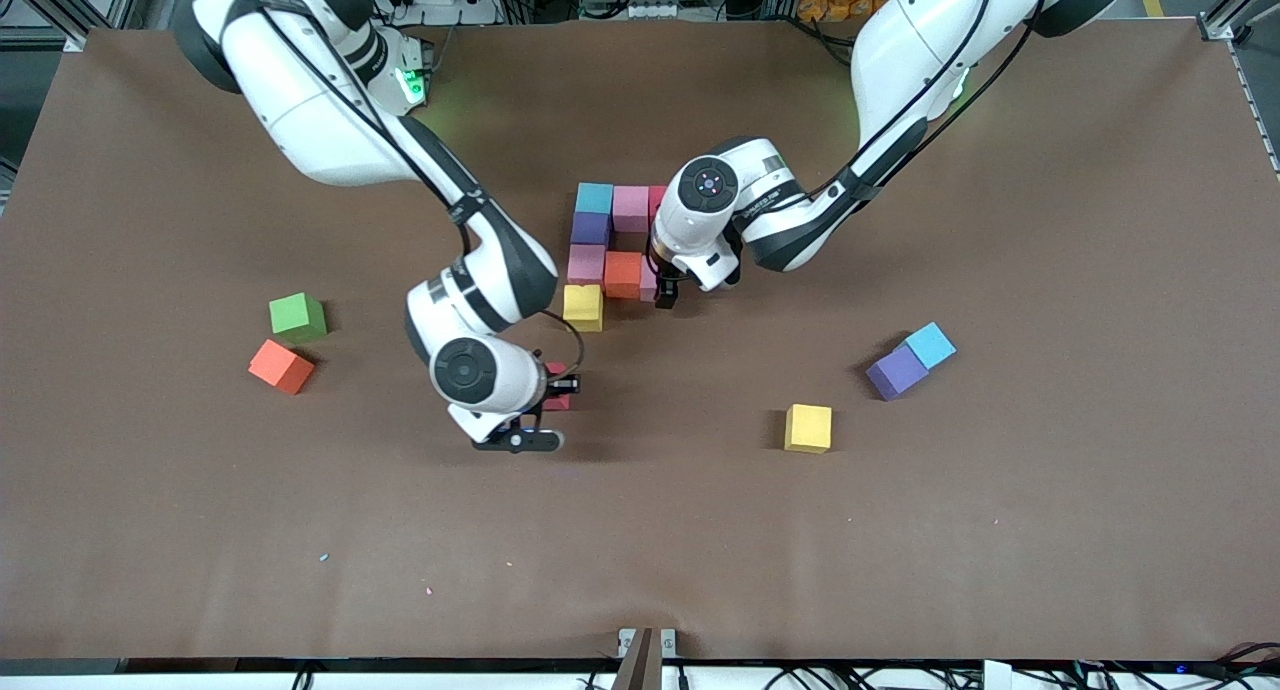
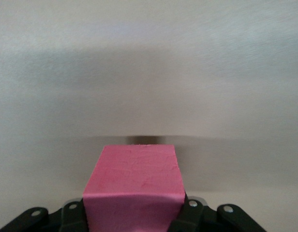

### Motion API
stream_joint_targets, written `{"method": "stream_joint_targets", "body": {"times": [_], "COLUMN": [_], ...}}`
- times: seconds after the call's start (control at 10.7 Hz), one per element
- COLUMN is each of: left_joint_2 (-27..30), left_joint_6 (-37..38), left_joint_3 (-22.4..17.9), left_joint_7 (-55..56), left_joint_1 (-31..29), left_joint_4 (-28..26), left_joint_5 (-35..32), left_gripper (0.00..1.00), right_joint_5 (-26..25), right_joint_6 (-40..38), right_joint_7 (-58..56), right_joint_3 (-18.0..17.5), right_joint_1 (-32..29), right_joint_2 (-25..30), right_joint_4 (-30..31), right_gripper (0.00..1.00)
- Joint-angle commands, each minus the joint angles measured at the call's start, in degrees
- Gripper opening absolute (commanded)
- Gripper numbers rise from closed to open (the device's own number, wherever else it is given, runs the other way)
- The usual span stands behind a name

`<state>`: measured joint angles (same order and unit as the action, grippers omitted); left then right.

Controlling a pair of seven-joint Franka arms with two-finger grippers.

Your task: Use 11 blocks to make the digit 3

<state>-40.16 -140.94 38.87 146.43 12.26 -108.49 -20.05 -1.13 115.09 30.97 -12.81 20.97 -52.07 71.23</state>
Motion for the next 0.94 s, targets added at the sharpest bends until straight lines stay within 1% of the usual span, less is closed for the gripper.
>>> {"method": "stream_joint_targets", "body": {"times": [0.0, 0.09, 0.28, 0.37, 0.56, 0.66, 0.84], "left_joint_2": [3.1, 4.6, 6.8, 6.9, 6.8, 6.7, 5.6], "left_joint_6": [4.5, 6.0, 9.2, 12.3, 17.5, 18.5, 18.7], "left_joint_3": [-0.2, -0.1, 0.1, 0.2, 0.1, 0.2, 0.0], "left_joint_7": [0.8, 0.3, -4.0, -7.0, -13.2, -16.0, -22.4], "left_joint_1": [0.2, 0.0, -1.7, -3.4, -5.5, -8.1, -12.0], "left_joint_4": [0.7, 0.7, 1.5, 3.4, 7.8, 9.6, 13.3], "left_joint_5": [-1.7, -1.7, -1.5, -1.1, -0.9, -0.8, -0.7], "left_gripper": [1.00, 1.00, 1.00, 1.00, 1.00, 1.00, 1.00], "right_joint_5": [-0.8, -0.8, -0.5, -0.5, -0.3, -0.3, -0.4], "right_joint_6": [-3.0, -4.7, -5.1, -4.9, -4.2, -3.5, 0.7], "right_joint_7": [1.3, 1.5, 1.9, 4.2, 5.1, 5.1, 5.0], "right_joint_3": [0.8, 0.8, 0.7, 0.7, 0.5, 0.3, 0.4], "right_joint_1": [2.1, 2.7, 3.5, 4.0, 4.6, 4.9, 5.2], "right_joint_2": [-2.1, -1.9, -1.5, -0.9, 0.3, 1.0, 2.9], "right_joint_4": [-3.5, -3.4, -2.5, -1.5, 0.7, 2.1, 6.6], "right_gripper": [0.34, 0.34, 0.34, 0.34, 0.34, 0.34, 0.34]}}
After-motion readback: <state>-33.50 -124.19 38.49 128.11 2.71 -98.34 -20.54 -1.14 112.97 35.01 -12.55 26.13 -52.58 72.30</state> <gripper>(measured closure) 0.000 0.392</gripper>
